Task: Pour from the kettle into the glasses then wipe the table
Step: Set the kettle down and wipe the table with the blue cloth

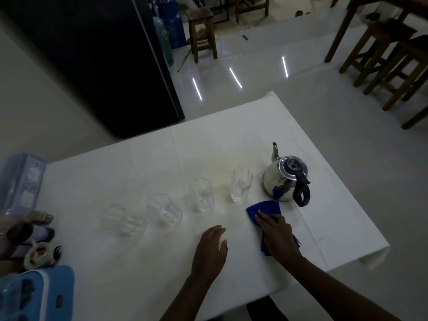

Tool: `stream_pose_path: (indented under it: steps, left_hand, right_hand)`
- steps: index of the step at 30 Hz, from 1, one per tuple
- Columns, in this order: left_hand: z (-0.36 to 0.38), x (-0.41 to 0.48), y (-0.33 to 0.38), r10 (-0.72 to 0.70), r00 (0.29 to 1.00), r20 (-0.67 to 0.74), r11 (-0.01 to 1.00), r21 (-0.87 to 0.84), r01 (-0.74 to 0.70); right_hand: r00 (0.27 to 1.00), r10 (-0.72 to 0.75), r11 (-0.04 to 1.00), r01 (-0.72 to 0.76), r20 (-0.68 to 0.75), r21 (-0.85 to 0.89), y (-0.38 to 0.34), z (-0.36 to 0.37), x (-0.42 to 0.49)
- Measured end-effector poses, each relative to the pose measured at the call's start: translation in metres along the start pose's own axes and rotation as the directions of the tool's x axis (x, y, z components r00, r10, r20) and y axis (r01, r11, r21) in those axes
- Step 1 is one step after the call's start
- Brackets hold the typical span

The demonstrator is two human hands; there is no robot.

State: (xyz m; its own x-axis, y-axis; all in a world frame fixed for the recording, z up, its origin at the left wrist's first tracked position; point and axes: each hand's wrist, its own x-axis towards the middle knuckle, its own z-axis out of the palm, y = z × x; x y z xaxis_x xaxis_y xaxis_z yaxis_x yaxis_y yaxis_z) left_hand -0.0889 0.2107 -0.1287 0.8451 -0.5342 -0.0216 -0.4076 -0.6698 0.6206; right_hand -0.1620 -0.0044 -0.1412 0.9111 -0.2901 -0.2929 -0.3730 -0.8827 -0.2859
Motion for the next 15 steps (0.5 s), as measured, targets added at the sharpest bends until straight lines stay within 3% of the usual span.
stream_pose_path:
  steps: [8, 15]
  left_hand:
    - [0.002, 0.004, 0.008, -0.003, 1.000, 0.013, 1.000, 0.021, 0.002]
    - [0.003, 0.009, 0.018, 0.025, 1.000, -0.013, 0.999, 0.027, -0.025]
  right_hand:
    - [1.000, -0.019, 1.000, 0.019, -0.018, 0.013, -0.003, 0.001, -0.009]
    - [0.990, -0.010, 1.000, 0.010, -0.138, 0.002, -0.004, -0.007, -0.010]
